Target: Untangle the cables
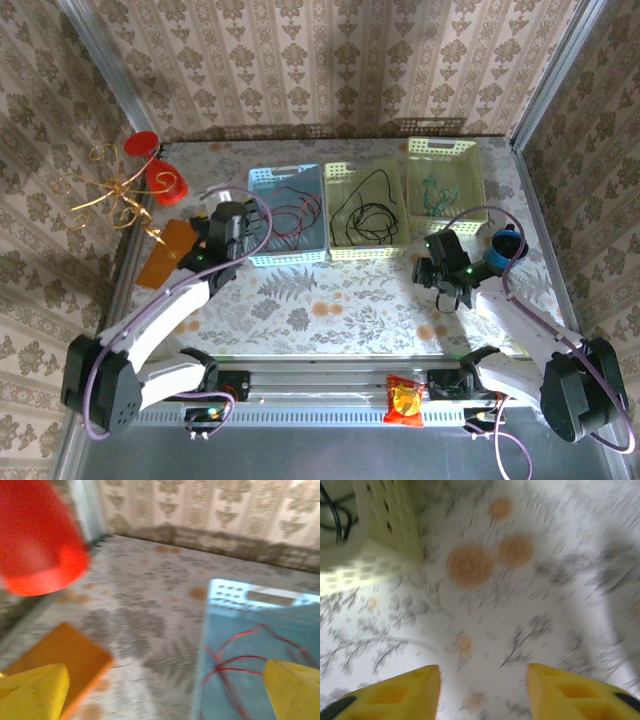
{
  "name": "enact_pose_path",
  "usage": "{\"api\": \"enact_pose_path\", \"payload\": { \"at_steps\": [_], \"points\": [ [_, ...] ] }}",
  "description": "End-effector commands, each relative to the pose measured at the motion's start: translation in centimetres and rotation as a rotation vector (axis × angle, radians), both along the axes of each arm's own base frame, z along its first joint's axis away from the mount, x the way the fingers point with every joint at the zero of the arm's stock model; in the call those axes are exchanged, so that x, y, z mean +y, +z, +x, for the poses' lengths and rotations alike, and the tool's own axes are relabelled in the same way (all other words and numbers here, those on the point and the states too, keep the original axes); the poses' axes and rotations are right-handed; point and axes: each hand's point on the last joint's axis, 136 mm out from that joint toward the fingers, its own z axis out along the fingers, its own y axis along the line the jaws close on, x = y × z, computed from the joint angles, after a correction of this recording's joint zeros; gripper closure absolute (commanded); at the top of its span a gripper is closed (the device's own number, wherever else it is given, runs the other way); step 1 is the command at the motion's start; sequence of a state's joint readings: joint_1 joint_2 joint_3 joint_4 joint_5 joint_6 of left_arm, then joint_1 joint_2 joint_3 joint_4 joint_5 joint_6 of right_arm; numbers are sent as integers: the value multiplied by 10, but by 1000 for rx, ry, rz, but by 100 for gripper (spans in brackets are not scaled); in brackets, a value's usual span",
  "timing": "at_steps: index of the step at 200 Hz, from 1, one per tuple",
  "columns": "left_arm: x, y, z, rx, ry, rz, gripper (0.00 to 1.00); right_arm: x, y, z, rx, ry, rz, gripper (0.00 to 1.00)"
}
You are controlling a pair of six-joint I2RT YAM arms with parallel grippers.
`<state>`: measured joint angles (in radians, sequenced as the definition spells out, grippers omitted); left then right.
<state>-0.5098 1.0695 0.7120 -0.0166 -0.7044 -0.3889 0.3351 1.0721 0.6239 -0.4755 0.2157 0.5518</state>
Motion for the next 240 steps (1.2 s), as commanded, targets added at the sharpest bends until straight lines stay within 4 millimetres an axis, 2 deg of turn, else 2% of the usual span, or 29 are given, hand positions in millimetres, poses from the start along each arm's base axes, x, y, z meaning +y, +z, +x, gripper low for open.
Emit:
{"api": "enact_pose_path", "payload": {
  "at_steps": [1, 6, 12, 14, 17, 29, 34, 39, 58, 77, 91, 107, 121, 130, 137, 149, 167, 181, 199, 209, 218, 240],
  "points": [
    [56, -7, -37, 35, 177, 256, 0, -43, 56, 23, -245, -144, -192, 34],
    [62, -9, -43, 31, 191, 276, 0, -48, 67, 28, -304, -167, -214, 30],
    [70, -12, -51, 31, 209, 293, 0, -52, 79, 33, -379, -176, -242, 18],
    [73, -14, -54, 32, 217, 298, 0, -53, 82, 35, -403, -178, -249, 7],
    [77, -16, -57, 31, 228, 301, 0, -55, 85, 37, -437, -184, -261, 1],
    [91, -27, -71, 36, 263, 292, 0, -60, 97, 46, -583, -204, -292, 0],
    [102, -31, -77, 39, 303, 279, 0, -60, 101, 49, -638, -209, -301, 0],
    [108, -37, -81, 41, 323, 271, 0, -60, 100, 51, -676, -209, -310, 0],
    [124, -53, -90, 19, 383, 258, 0, -61, 97, 62, -693, -225, -345, 0],
    [121, -66, -80, 3, 346, 281, 0, -61, 90, 80, -577, -191, -441, 0],
    [123, -77, -73, 53, 348, 283, 0, -59, 83, 91, -547, -148, -530, 0],
    [124, -93, -63, 142, 348, 287, 0, -63, 66, 97, -504, -125, -597, 0],
    [119, -98, -51, 190, 330, 313, 0, -65, 48, 98, -506, -122, -604, 0],
    [116, -98, -41, 188, 317, 326, 0, -63, 48, 99, -528, -108, -622, 0],
    [112, -98, -33, 185, 298, 337, 0, -57, 48, 101, -565, -65, -601, 0],
    [107, -96, -19, 156, 266, 348, 0, -56, 60, 103, -671, -71, -553, 0],
    [104, -96, 1, 124, 228, 344, 0, -58, 35, 111, -679, -16, -465, 0],
    [103, -95, 14, 105, 205, 334, 0, -67, 38, 118, -682, -30, -405, 0],
    [103, -95, 29, 75, 163, 315, 0, -71, 12, 122, -627, 28, -285, 0],
    [102, -97, 37, 73, 136, 301, 0, -72, 17, 130, -666, 30, -274, 0],
    [100, -99, 44, 75, 114, 290, 0, -70, 9, 130, -585, 54, -244, 0],
    [91, -106, 58, 18, 25, 284, 0, -71, 9, 130, -602, 54, -244, 0]
  ]
}}
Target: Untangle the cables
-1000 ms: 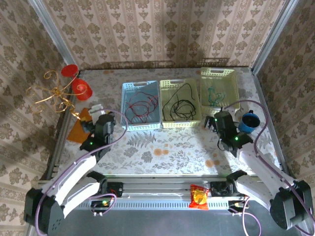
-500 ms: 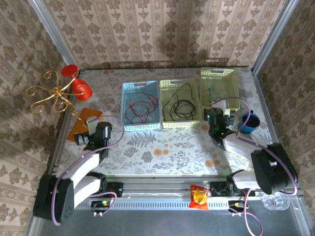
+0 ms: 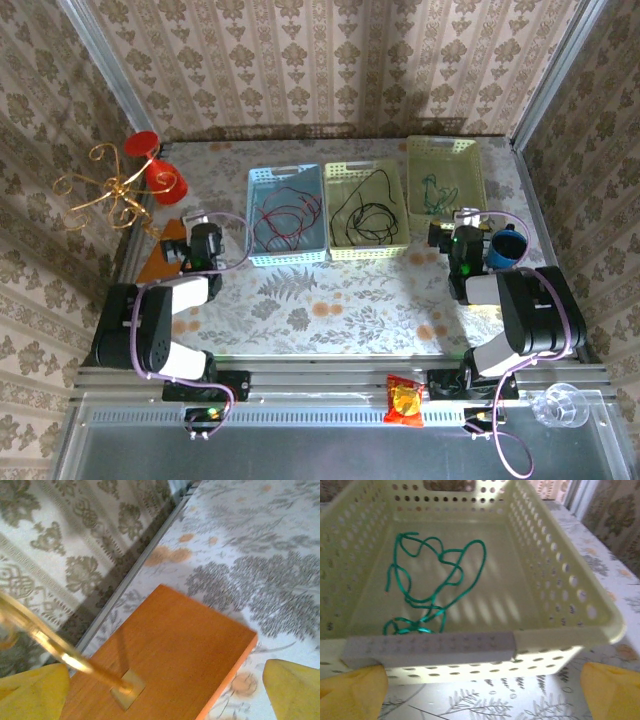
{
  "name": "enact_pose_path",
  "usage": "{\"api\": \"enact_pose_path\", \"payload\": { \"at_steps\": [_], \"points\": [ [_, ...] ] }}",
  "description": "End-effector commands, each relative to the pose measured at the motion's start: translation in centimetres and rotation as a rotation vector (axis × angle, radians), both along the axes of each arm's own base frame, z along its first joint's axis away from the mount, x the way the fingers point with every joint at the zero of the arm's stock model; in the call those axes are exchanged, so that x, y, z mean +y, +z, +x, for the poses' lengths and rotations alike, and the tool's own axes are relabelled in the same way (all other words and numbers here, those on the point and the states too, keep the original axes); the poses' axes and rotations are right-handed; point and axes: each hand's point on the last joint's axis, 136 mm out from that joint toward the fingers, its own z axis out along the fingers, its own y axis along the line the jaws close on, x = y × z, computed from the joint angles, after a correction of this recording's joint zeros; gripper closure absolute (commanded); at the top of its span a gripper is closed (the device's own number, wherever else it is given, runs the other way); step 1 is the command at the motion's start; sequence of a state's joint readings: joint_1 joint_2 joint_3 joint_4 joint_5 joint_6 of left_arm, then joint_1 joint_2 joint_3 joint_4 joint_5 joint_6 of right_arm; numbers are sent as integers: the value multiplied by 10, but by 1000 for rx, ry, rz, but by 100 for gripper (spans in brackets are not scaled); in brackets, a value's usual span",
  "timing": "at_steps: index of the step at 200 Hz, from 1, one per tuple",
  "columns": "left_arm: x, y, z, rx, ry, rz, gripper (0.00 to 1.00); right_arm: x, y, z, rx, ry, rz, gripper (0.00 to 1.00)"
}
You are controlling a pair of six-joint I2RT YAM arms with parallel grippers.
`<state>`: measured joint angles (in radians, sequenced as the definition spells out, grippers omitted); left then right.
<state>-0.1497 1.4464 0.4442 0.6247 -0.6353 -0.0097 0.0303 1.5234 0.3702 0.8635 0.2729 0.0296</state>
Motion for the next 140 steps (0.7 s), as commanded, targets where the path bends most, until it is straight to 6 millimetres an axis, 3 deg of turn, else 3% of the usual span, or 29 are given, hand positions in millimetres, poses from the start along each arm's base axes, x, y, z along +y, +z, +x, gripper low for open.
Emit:
{"api": "enact_pose_path", "payload": {
  "at_steps": [1, 12, 42, 51, 56, 69, 78, 140],
  "points": [
    [-19, 10, 27, -103, -159, -17, 0, 18, 8, 11, -30, 91, 63, 0],
    [-31, 4, 32, -48, -218, -52, 0, 18, 10, 11, -36, 91, 60, 0],
    [-33, 4, 25, -108, -274, -90, 0, 21, 9, 12, -31, 101, 52, 0],
    [-38, -12, 22, -90, -322, -116, 0, 21, 9, 12, -28, 101, 53, 0],
    [-36, 0, 26, -170, -321, -76, 0, 21, 9, 12, -29, 101, 54, 0],
    [-35, -11, 23, -87, -308, -132, 0, 21, 9, 12, -28, 101, 54, 0],
    [-31, -4, 26, -145, -311, -115, 0, 21, 8, 12, -26, 101, 54, 0],
    [-30, -7, 25, -128, -309, -131, 0, 26, 7, 15, -15, 148, 68, 0]
  ]
}}
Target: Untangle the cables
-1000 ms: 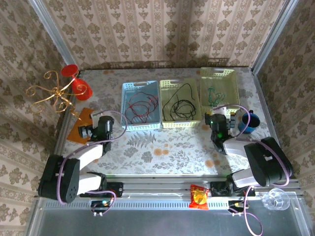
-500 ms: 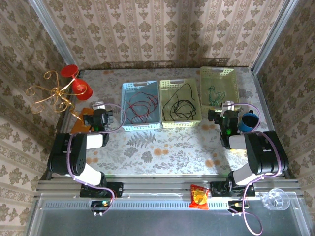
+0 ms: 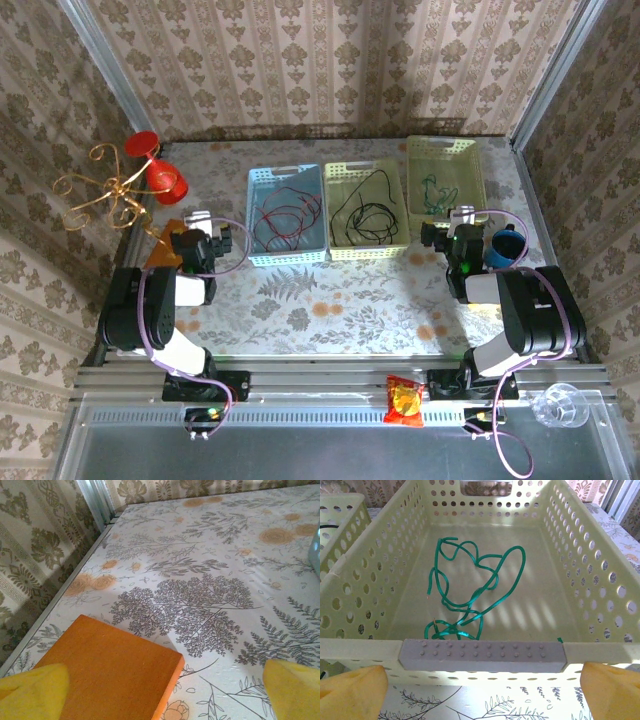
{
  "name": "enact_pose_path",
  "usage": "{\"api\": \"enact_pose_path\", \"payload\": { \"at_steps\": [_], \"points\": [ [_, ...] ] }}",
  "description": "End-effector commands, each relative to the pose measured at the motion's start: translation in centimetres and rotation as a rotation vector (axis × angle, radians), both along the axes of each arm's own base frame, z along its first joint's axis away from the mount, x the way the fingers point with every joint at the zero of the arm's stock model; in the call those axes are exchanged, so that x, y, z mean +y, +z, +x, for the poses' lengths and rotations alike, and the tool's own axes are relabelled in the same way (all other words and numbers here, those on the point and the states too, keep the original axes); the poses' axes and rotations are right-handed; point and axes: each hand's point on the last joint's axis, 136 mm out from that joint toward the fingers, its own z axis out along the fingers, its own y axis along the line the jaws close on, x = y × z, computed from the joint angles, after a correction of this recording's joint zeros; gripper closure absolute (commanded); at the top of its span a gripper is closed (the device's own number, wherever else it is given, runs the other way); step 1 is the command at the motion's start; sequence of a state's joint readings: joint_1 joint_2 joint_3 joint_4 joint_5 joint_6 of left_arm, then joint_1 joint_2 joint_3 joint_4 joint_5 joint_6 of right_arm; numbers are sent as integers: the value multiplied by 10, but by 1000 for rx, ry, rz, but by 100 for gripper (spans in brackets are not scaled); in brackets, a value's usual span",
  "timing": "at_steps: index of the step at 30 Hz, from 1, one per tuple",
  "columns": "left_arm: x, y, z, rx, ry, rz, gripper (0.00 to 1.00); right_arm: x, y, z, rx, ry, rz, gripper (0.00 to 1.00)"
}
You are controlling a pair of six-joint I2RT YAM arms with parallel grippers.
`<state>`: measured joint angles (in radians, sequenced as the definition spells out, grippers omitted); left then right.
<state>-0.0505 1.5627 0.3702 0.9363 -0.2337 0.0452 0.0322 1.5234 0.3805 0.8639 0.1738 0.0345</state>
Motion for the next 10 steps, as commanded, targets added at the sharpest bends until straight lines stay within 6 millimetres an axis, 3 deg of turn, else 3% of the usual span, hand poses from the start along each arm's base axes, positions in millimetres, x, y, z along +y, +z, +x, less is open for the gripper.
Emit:
{"api": "enact_pose_path", "payload": {
  "at_steps": [1, 10],
  "points": [
    [-3, 9, 3, -42, -18, -18, 0, 9, 4, 9, -2, 63, 29, 0],
    [-3, 8, 3, -40, -17, -19, 0, 15, 4, 9, -2, 120, 60, 0]
  ]
}}
